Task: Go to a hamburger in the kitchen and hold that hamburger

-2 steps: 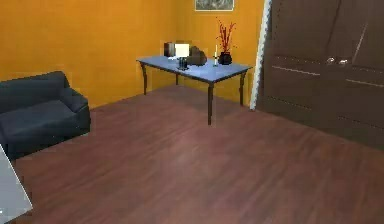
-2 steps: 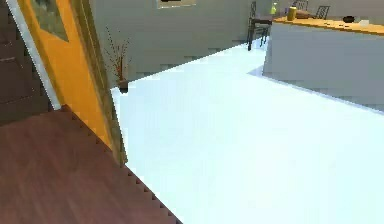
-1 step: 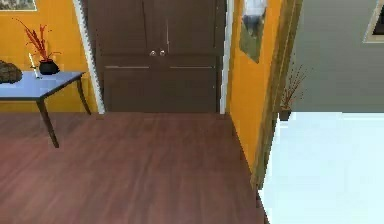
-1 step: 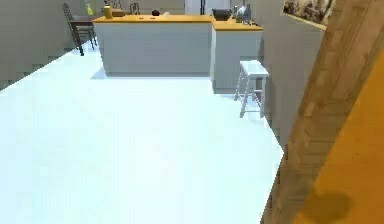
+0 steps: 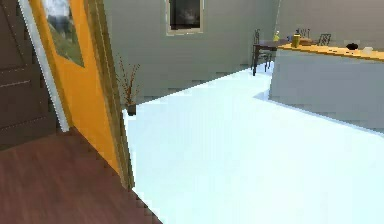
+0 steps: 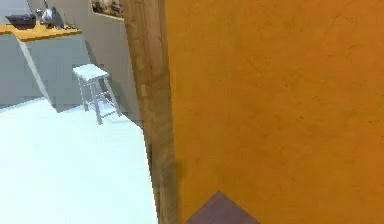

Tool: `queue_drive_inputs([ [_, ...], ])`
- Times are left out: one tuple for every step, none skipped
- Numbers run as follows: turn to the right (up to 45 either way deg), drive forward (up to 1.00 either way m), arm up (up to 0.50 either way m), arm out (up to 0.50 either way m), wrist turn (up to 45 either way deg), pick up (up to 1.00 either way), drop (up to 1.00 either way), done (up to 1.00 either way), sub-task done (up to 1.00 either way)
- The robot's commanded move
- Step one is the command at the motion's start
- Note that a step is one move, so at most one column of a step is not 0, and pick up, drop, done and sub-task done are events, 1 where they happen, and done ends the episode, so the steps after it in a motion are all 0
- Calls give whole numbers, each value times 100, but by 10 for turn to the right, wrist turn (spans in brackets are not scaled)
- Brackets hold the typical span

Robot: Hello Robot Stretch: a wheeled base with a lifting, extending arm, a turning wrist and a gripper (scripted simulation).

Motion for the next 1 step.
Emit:
queue_drive_inputs([
  [90, 0, 0, 0, 0, 0, 0, 0, 0],
])
